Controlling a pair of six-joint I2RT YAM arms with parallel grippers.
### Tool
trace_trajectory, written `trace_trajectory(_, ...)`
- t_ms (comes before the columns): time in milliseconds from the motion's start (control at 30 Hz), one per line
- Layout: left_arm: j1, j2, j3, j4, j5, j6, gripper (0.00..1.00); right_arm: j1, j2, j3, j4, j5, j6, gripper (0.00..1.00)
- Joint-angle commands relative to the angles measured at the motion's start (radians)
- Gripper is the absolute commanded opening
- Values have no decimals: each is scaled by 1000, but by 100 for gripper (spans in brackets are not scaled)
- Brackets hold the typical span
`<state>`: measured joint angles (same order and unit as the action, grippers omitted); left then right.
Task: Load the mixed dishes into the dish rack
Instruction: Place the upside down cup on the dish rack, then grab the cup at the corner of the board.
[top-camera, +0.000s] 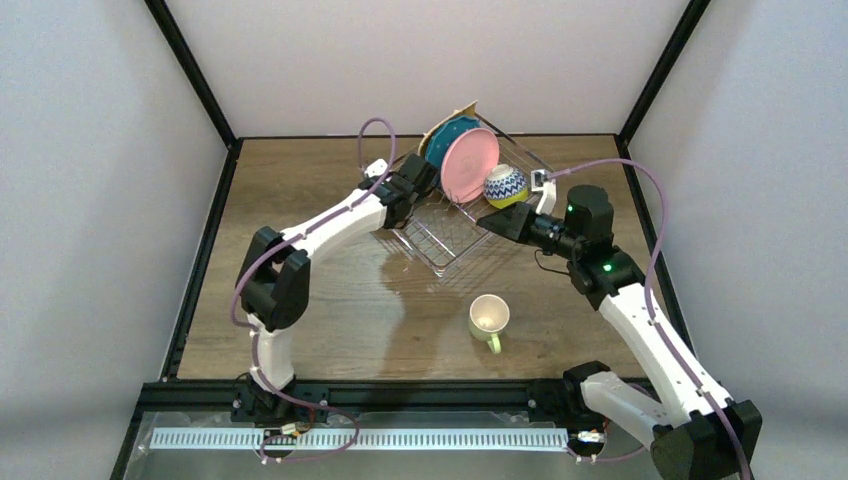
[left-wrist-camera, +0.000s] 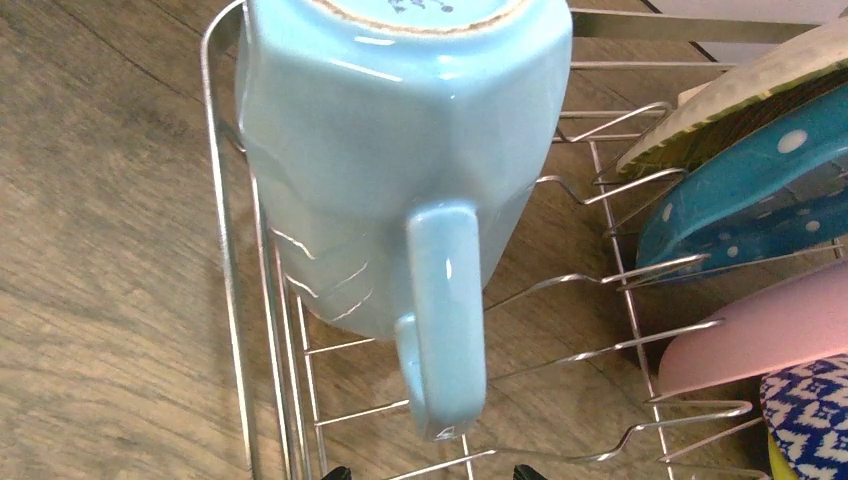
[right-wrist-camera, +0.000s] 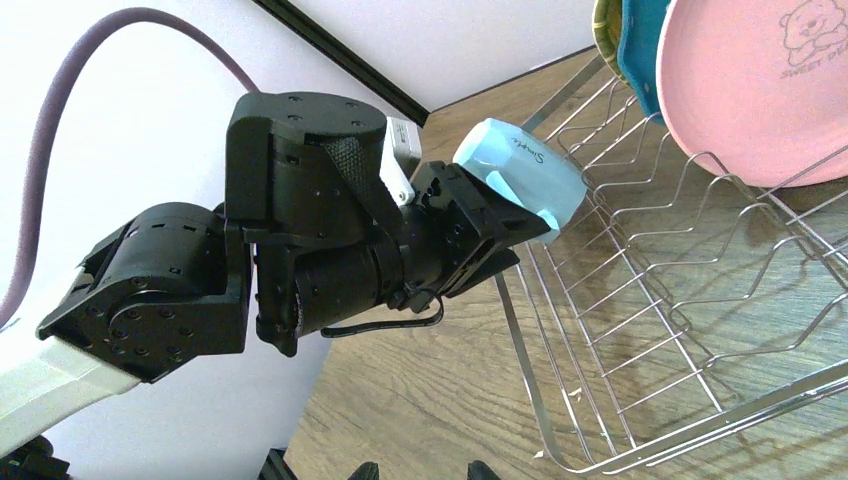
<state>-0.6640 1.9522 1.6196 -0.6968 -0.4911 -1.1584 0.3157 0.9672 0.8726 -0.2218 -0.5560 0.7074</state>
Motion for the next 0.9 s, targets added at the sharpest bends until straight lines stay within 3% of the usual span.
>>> trace_trajectory(0, -10, -65, -33, -24, -12, -1, 93, -2, -26, -1, -29, 21, 3, 50)
trace_trajectory(200, -28, -182, -95, -38, 4, 17, 93, -2, -45, 22, -77, 58, -1, 50)
trace_trajectory(467, -104, -449, -241, -48, 93, 103, 93, -1, -82, 70, -205, 136, -18, 50)
trace_trajectory(667, -236, -658, -399, -6, 189, 155, 93, 0, -138, 83, -326, 217, -28, 50)
trace_trajectory(867, -431, -696, -448, -6, 216, 226, 93, 0, -221, 98, -442, 338, 2, 50)
